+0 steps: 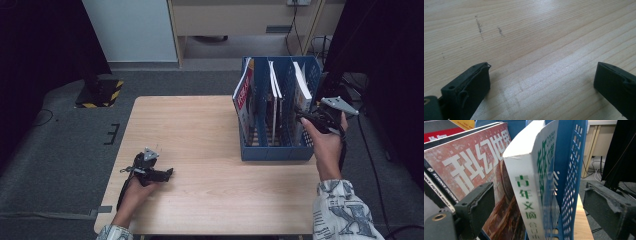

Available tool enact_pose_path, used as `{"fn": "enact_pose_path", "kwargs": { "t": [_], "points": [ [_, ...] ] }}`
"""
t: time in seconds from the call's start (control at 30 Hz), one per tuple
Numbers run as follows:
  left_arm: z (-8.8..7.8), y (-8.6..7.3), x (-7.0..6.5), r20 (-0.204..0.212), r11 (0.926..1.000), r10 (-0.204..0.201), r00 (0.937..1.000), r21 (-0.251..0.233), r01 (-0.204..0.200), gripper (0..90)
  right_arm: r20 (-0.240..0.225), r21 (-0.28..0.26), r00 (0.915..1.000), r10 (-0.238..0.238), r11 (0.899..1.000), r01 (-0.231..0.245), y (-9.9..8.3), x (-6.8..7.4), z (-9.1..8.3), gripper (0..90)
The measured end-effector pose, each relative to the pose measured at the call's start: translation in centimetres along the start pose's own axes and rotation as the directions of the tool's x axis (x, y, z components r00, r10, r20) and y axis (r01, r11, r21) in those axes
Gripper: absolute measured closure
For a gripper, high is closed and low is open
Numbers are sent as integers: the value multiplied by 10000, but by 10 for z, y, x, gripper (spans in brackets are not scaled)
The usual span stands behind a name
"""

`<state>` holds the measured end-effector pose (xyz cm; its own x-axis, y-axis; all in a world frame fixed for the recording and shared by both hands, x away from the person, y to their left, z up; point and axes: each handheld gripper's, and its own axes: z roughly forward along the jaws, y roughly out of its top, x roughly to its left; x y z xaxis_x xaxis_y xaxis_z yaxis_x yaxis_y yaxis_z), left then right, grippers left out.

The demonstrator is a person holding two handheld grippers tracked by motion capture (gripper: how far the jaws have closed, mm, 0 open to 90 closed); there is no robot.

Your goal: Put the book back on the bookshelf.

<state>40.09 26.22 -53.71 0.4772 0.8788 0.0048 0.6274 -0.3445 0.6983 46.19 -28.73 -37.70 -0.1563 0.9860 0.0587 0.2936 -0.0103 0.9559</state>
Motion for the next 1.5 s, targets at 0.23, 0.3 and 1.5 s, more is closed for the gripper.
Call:
{"fn": "enact_pose_path", "kwargs": {
  "t": [0.23, 0.3, 1.5],
  "points": [
    [0, 0, 0, -10, 10000, -8, 10000, 2, 8, 0, -216, -115, 9998, 48, 9999, -50, -4, 1, -13, 105],
    [0, 0, 0, -11, 10000, -10, 10000, 0, 10, 0, -292, -152, 9996, 46, 9999, -51, -5, 2, -18, 105],
    [0, 0, -1, -55, 10000, -45, 10000, 7, 45, 0, -2085, 371, 9774, -354, 9983, 440, -46, 70, -56, 78]
  ]
}}
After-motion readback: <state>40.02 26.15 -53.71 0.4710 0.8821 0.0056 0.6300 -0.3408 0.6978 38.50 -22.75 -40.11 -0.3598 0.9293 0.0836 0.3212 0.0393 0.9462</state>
